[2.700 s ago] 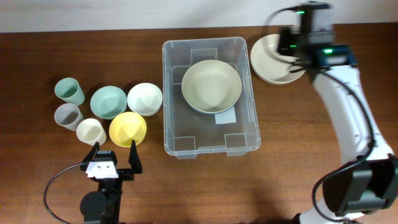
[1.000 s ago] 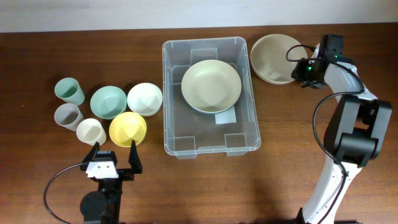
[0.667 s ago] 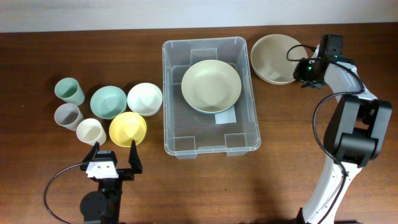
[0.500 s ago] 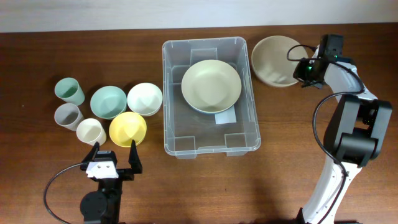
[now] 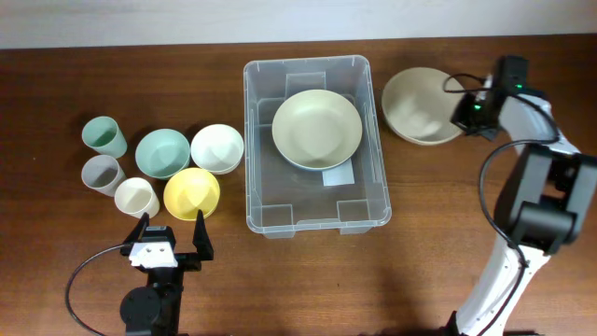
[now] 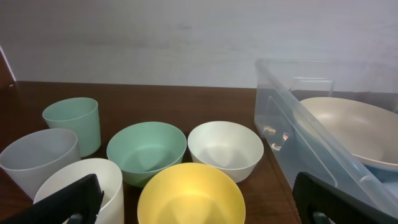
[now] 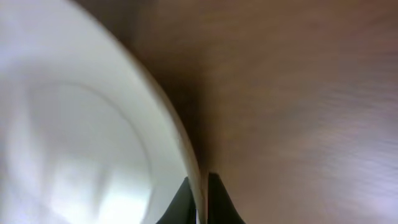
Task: Pack container
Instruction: 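Grasp the rim of the upper cream bowl with the right gripper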
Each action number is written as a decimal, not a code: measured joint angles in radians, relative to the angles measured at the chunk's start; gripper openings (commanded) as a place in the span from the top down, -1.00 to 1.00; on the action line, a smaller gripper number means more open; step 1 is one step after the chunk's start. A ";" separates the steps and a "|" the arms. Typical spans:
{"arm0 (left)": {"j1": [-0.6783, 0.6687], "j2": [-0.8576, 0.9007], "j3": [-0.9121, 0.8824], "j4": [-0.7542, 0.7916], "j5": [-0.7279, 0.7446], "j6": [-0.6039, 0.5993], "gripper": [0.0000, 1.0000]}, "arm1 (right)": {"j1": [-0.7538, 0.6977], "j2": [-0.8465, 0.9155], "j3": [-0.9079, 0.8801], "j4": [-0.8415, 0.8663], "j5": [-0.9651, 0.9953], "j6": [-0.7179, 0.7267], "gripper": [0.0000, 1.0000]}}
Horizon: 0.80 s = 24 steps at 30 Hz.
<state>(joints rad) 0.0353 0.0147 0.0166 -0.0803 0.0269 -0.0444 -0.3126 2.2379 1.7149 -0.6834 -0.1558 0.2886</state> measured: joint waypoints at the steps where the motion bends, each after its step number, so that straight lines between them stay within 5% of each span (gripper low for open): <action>1: 0.000 0.000 0.000 0.000 0.000 0.000 -0.99 | -0.024 -0.017 0.000 -0.015 0.000 -0.001 0.92; 11: 0.000 0.000 0.000 0.000 0.000 0.000 -0.99 | -0.156 -0.254 0.001 -0.137 0.019 -0.039 0.92; 14: 0.000 0.000 0.000 0.000 0.000 0.000 -0.99 | -0.156 -0.257 0.000 -0.141 0.019 -0.053 -0.14; 16: 0.000 0.000 0.000 0.000 0.000 0.000 -0.99 | -0.156 -0.250 -0.007 -0.143 0.018 -0.069 -0.41; 24: 0.000 0.000 0.000 0.000 0.000 0.000 -0.99 | -0.149 -0.186 -0.069 -0.045 -0.042 -0.163 -0.57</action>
<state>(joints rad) 0.0353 0.0147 0.0166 -0.0803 0.0269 -0.0444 -0.4614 2.0518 1.6459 -0.7280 -0.1974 0.1257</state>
